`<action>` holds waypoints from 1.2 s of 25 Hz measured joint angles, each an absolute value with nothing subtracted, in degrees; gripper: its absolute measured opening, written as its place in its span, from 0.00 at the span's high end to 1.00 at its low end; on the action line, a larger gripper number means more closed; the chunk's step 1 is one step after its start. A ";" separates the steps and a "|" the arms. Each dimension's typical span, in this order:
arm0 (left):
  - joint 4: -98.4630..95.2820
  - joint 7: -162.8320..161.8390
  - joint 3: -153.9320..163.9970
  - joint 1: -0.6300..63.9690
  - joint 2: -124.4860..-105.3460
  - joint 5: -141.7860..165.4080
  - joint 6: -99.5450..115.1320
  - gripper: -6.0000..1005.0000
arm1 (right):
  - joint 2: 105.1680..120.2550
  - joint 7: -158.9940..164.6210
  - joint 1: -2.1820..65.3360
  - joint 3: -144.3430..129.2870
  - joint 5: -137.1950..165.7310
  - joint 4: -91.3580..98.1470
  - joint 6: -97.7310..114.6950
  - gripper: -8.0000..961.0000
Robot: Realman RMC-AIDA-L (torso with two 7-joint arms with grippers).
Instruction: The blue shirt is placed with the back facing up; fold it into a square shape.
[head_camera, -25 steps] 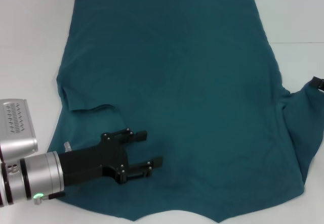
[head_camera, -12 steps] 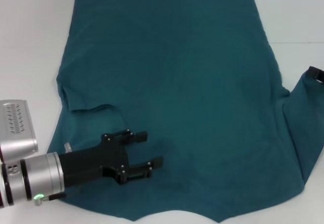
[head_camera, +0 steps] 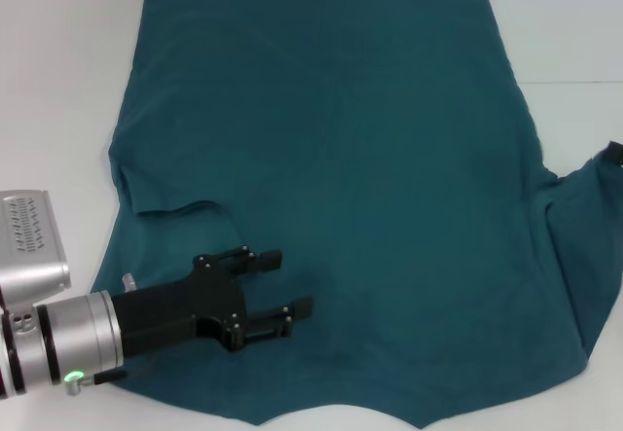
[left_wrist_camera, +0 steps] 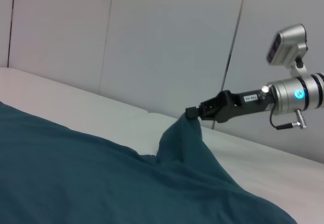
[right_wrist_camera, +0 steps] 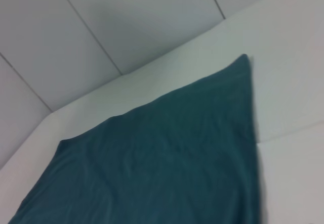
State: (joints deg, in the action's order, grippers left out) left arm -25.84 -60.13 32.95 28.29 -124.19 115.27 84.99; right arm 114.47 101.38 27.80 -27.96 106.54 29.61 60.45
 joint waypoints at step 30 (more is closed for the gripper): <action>-25.92 -61.26 33.03 28.41 -124.19 115.66 84.99 0.23 | 113.90 101.65 25.28 -25.83 106.96 29.70 56.06 0.95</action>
State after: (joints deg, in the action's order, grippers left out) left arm -25.92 -61.26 33.03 28.41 -124.19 115.66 84.99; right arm 113.90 101.65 25.28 -25.84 106.96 29.70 56.06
